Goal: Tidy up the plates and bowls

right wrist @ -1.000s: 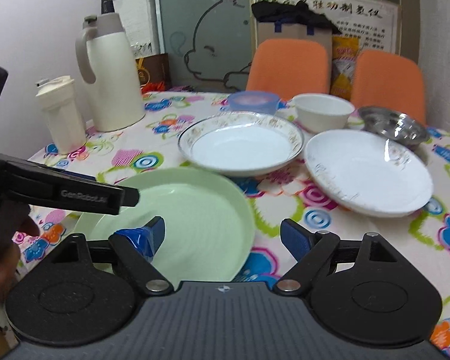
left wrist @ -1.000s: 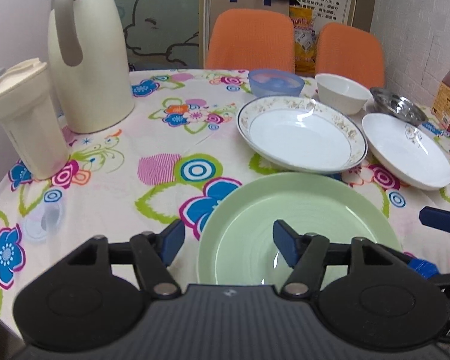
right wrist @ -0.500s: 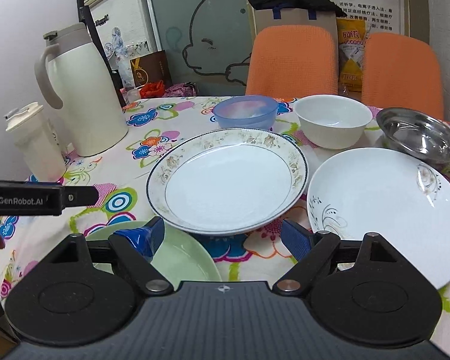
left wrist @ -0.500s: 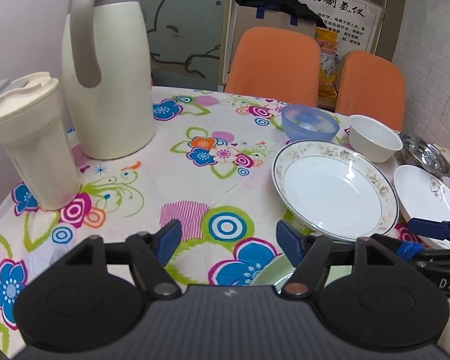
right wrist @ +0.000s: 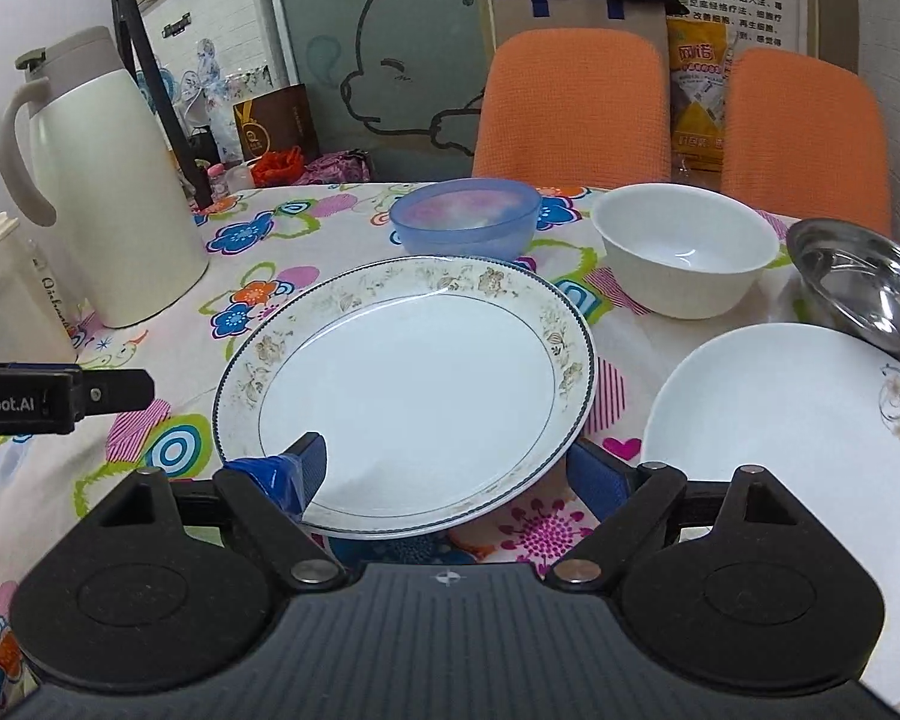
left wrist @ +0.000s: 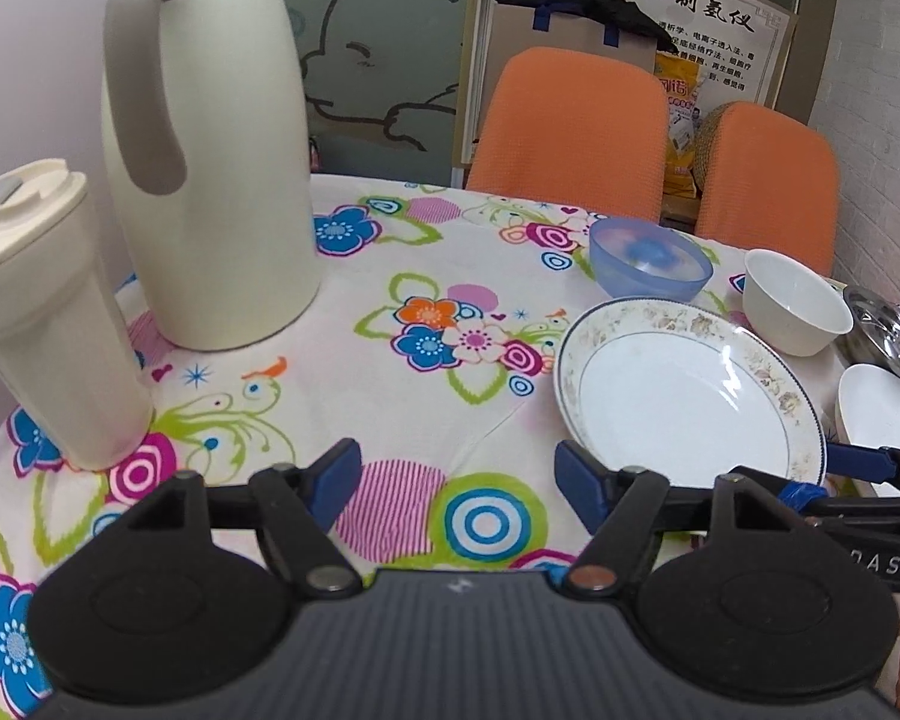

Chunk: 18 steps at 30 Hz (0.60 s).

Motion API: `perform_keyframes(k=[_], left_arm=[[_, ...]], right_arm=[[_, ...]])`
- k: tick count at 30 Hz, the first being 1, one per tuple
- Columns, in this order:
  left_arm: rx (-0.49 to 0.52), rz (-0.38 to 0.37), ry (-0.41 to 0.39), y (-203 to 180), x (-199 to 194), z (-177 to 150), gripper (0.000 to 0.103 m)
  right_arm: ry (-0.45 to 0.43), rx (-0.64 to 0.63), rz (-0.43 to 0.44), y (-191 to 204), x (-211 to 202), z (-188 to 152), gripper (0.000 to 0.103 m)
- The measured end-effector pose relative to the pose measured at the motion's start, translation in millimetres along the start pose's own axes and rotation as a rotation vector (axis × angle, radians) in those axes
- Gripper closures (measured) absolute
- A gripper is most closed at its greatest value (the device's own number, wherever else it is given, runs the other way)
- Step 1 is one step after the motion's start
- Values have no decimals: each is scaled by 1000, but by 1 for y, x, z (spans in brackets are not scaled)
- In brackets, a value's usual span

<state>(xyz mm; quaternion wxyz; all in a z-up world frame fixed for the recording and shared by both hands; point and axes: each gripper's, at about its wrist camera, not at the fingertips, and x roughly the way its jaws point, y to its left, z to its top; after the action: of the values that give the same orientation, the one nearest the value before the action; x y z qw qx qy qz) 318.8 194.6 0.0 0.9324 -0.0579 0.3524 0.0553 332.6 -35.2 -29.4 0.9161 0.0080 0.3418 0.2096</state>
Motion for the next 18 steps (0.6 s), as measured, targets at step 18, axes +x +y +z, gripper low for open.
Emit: perform_keyframes(k=[18], left_arm=[[83, -63, 128, -46, 94, 34, 29]], right_arm=[[11, -140, -84, -11, 39, 19, 25]])
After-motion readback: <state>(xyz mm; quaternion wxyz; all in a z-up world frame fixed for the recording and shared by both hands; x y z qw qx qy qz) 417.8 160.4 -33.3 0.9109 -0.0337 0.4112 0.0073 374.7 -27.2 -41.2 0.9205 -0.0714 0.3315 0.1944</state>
